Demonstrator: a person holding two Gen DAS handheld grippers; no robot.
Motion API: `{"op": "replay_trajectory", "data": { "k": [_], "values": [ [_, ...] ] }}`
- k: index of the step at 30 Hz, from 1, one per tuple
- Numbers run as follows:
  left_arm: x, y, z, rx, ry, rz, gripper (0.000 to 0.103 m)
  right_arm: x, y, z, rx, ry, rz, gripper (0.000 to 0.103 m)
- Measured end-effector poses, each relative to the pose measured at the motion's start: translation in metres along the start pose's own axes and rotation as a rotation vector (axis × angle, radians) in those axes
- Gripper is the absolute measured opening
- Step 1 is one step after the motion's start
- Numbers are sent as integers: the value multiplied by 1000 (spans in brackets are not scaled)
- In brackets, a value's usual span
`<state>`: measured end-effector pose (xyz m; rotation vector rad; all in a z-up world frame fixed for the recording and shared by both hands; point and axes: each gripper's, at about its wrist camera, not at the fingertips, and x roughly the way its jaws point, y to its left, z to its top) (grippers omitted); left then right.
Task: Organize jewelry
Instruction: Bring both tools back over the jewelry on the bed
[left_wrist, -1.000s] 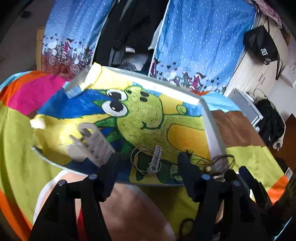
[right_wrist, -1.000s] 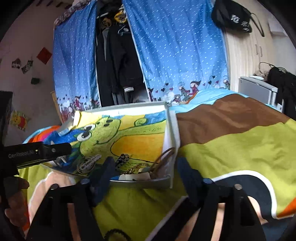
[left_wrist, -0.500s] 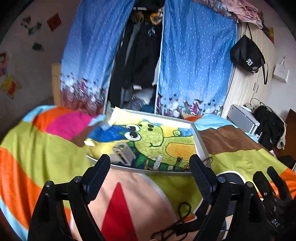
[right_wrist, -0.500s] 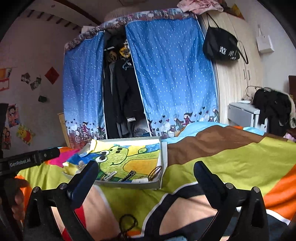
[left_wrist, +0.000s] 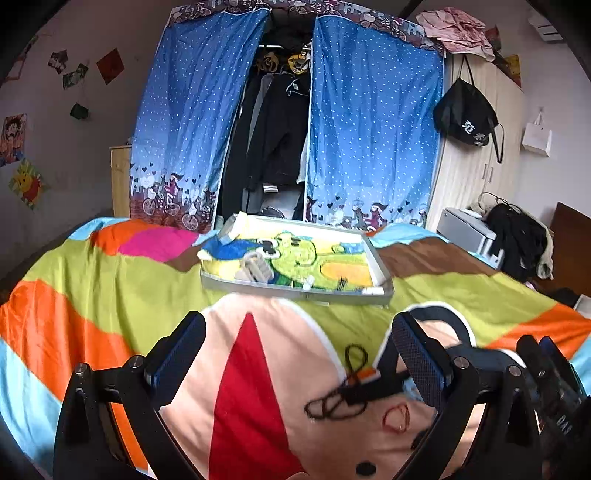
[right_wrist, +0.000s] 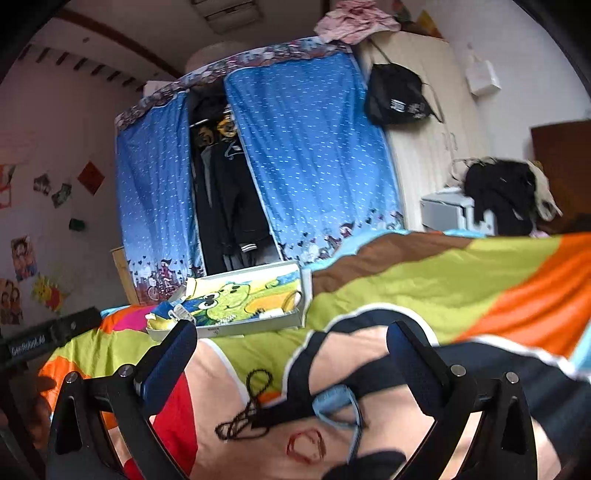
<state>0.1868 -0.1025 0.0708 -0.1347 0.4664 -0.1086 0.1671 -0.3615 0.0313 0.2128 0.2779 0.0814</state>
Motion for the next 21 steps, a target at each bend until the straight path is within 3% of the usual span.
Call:
{"op": "replay_trajectory", "data": {
  "k": [3,7,12,17,21],
  "values": [
    [-8,3,-15,13,15,-9,99,-14,-5,-7,34,24,-33,103],
    [-14,11,-40,28,53,-27,99,-24,-9,-18,55,43,-174,103],
    [-6,23,-65,34,110,-40,99,-14,-13,-25,67,111,-264,103],
    [11,35,-91,42,170,-63,99,11,-18,-38,63,244,-299,103],
    [25,44,-114,46,213,-61,99,39,-23,-56,68,399,-316,103]
  ]
}}
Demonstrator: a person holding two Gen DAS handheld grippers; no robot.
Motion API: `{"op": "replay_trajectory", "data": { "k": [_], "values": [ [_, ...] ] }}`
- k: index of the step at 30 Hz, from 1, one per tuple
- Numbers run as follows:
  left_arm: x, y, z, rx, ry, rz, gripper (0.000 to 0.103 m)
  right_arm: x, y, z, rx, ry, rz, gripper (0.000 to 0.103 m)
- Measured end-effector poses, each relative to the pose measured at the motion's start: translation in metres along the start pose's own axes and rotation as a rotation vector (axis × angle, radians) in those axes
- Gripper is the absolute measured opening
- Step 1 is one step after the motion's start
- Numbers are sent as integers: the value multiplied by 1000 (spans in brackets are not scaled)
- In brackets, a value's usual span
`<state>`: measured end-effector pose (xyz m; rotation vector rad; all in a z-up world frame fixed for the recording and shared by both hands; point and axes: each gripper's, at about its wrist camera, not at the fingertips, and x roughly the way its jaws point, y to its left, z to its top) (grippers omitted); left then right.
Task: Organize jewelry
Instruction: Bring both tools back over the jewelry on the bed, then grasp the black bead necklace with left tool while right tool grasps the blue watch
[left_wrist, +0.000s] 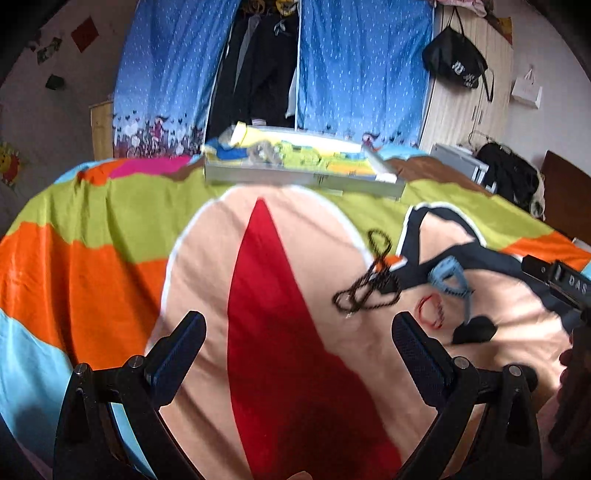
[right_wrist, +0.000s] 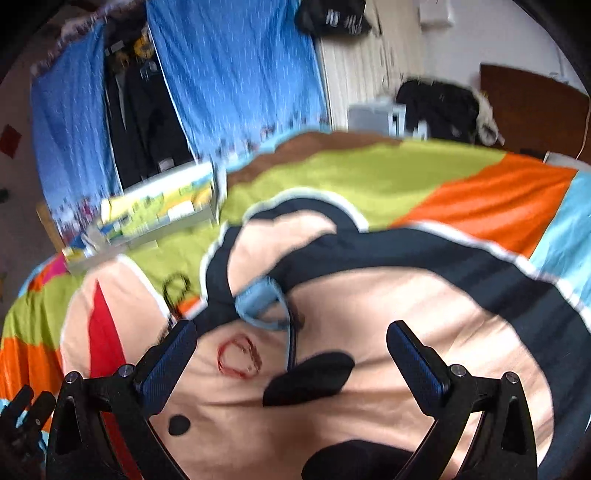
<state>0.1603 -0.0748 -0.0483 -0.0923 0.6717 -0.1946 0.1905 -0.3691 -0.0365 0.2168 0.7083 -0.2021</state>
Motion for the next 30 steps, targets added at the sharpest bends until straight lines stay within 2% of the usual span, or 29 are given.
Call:
{"op": "replay_trajectory", "data": {
  "k": [8,16,25,30],
  "values": [
    [44,1,-11,15,130,-47,99,45,7,-8,-27,196,-17,103],
    [80,4,-12,3,225,-94,99,84,-13,7,58,355,134,103],
    [116,-3,-16,28,294,-96,99,116,-29,27,5,378,184,103],
    [122,-8,-8,40,276,-154,99,132,-22,31,57,355,257,103]
  ]
}}
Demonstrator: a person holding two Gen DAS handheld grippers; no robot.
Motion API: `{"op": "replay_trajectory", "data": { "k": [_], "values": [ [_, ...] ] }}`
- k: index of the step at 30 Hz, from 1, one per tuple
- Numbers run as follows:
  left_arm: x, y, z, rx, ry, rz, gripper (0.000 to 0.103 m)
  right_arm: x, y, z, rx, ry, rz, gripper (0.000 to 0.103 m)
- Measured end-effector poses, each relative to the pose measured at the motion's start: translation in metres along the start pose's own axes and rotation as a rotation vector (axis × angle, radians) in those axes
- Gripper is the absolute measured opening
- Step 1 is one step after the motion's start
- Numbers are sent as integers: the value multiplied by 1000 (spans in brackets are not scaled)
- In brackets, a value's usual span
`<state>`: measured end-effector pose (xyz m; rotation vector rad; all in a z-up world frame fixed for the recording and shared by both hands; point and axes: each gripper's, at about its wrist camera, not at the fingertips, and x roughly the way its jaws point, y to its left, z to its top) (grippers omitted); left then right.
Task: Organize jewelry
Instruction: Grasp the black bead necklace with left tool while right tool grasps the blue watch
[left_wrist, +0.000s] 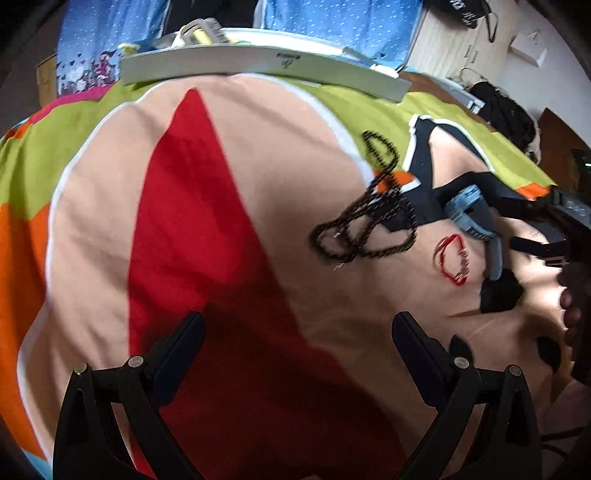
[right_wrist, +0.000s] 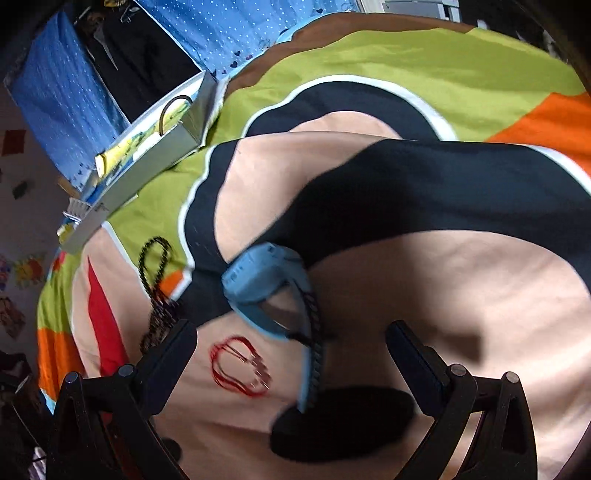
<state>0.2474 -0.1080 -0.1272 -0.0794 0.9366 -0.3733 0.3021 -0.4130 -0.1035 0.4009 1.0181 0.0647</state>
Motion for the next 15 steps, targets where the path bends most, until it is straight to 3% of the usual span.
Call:
{"op": "replay_trajectory", "data": {
  "k": [11,14,15],
  "values": [
    [34,-27,55,124,-57,-173,97,13,23,5,-76,-46,2,100],
    [46,-26,63,132,-44,-181,80,17,26,10,-74,-63,-16,90],
    [53,-24,66,117,-23,-189,69,20,26,12,-69,-65,-18,83]
  ]
}}
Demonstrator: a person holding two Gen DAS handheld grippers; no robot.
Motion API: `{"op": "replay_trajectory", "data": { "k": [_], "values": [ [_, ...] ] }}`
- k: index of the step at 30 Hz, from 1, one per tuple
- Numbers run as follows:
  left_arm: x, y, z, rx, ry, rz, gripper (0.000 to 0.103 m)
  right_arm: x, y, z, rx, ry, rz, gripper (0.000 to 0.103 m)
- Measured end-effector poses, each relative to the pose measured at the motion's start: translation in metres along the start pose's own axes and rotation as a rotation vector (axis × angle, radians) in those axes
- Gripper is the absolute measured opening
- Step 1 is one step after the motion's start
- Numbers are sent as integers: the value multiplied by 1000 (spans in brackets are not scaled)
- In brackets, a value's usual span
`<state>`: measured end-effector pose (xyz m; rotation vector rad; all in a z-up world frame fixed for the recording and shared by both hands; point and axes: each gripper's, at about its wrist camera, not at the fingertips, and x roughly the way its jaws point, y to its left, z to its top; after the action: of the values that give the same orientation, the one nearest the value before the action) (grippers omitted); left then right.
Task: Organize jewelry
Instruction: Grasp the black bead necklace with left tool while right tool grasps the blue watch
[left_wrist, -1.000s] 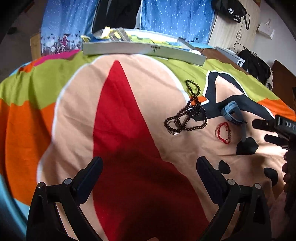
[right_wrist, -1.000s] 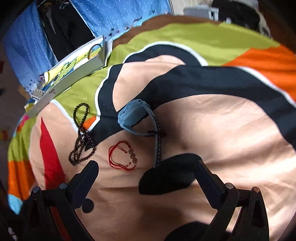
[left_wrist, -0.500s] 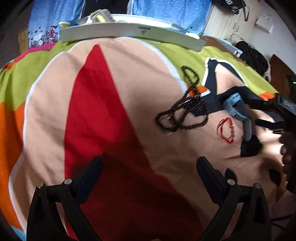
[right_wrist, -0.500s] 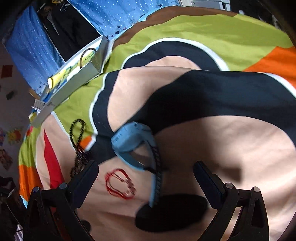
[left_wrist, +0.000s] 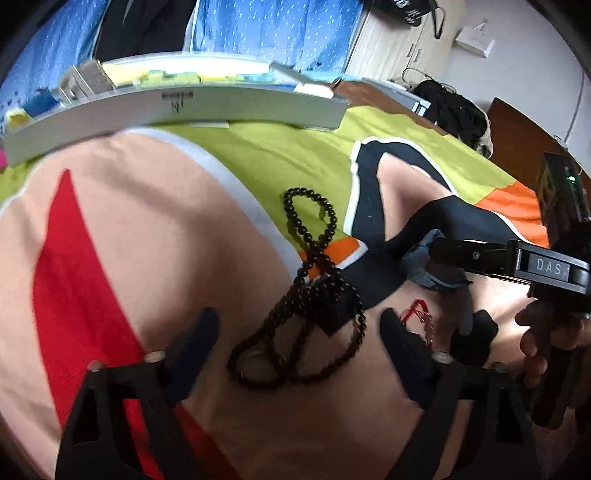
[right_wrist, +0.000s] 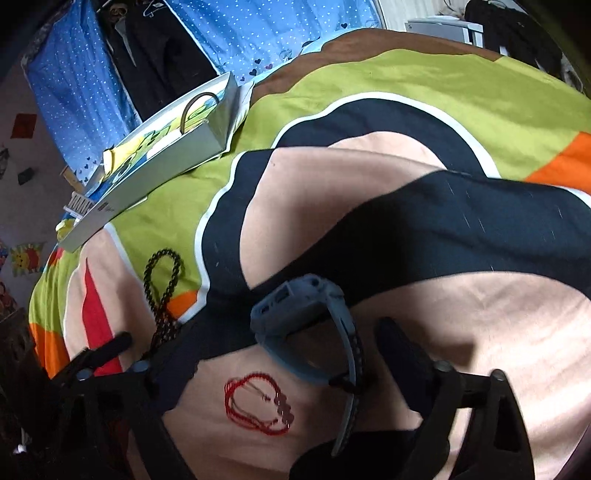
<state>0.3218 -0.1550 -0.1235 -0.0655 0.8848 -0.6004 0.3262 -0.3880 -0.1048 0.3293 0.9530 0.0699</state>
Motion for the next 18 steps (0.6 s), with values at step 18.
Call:
{"op": "replay_trajectory", "data": {
  "k": [18],
  "values": [
    [23,7,1,-33,76,-31,36,22,5,-1,4,55,-18,77]
  ]
}}
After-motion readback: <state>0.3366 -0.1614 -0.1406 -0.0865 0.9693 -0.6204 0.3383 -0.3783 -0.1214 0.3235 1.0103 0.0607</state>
